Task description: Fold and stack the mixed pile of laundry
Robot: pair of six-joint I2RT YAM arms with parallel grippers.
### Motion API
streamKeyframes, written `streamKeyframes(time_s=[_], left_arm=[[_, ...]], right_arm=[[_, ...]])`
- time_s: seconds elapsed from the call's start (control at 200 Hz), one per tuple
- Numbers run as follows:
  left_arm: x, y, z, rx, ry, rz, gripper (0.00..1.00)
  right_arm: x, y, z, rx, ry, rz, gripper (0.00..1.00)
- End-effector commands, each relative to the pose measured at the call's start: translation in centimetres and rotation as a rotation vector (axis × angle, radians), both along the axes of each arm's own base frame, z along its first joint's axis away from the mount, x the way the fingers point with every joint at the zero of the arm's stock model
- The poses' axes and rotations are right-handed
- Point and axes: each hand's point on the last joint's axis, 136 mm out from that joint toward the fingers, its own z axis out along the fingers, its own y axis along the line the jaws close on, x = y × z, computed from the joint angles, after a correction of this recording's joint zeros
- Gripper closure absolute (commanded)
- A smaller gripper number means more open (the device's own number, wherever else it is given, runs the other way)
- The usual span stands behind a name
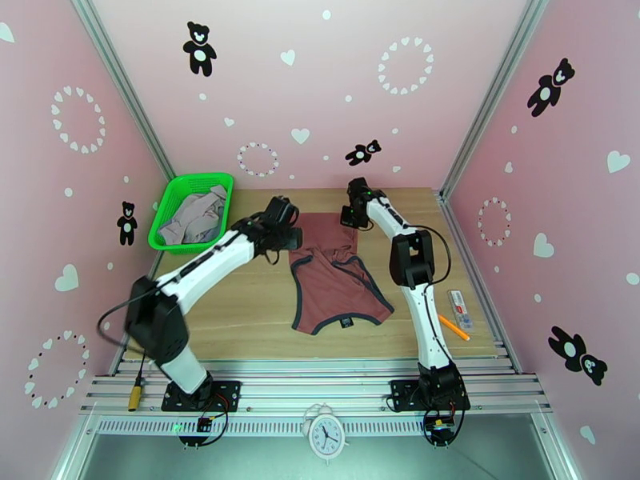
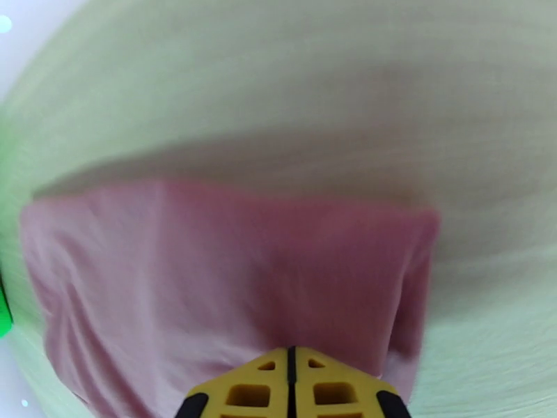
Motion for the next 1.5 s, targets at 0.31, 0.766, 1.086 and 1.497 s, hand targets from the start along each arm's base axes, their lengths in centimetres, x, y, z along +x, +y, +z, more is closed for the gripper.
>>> streamKeyframes(time_s=[0.31,0.766,1.086,1.497], left_arm=[[-12.3,-0.7,-7.2,0.046,0.252,-0.078,0.39],[-20.3,-3.1,-13.5,-0.044,0.476,0.012,0.40],[-17.7,-3.5,-6.4,0.340,0.007,-0.160,0.42],[-17.2,-5.6,-7.3,0.850,-0.322,-0.851,0.02]], right_arm=[[0.5,-3.3,-1.5,0.068,0.061,-0.010,0.85],[-8.3,-5.0,17.7,0.014,-0.278,0.162,0.61],[-20.0,-4.4,16.7,-0.060,-0.341,0.360,0.48],[-28.4,-6.2,17.6,-0.099,-0.503,0.409,0.33]])
